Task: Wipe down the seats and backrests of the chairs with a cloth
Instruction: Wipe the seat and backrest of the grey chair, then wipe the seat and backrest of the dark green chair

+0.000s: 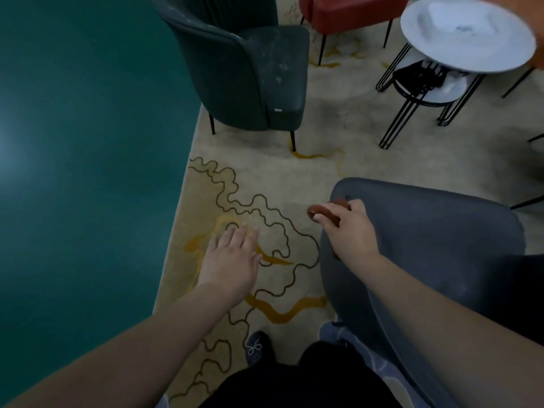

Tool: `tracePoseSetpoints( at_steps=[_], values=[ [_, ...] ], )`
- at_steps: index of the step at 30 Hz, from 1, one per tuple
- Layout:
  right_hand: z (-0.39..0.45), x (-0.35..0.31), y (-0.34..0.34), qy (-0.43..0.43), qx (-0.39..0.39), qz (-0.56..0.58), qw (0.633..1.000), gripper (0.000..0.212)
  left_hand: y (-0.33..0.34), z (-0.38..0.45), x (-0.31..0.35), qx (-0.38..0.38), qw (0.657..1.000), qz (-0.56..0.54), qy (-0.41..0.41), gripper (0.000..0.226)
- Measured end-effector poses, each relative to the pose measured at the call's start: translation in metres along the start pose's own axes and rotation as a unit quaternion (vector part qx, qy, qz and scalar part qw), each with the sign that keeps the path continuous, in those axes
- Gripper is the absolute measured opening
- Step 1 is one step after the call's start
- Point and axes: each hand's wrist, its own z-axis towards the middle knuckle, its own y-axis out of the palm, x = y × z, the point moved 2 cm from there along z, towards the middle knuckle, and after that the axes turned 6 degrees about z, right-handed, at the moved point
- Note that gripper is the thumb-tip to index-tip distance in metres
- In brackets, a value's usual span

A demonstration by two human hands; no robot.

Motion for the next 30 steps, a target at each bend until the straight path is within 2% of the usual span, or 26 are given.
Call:
tracePoseSetpoints(
  at_steps=[6, 12, 18, 30],
  values=[
    [0.021, -0.032, 0.016, 0.031, 0.020, -0.020, 0.999, 0.048, -0.018, 0.031, -0.038, 0.002, 1.000, 0.019, 0.021, 0.059],
    [0.071, -0.042, 0.030, 0.041, 0.019, 0.008, 0.999, 0.044, -0.038, 0.089, -0.054, 0.004, 1.000, 0.012, 0.018, 0.057],
    [0.145, -0.041, 0.021, 0.058, 0.005, 0.006, 0.998, 0.049, -0.061, 0.161, -0.059, -0.012, 0.999, 0.032, 0.026, 0.057],
    [0.262, -0.046, 0.001, 0.069, 0.013, 0.013, 0.997, 0.047, -0.113, 0.293, -0.058, -0.004, 0.998, 0.035, 0.052, 0.058]
  ],
)
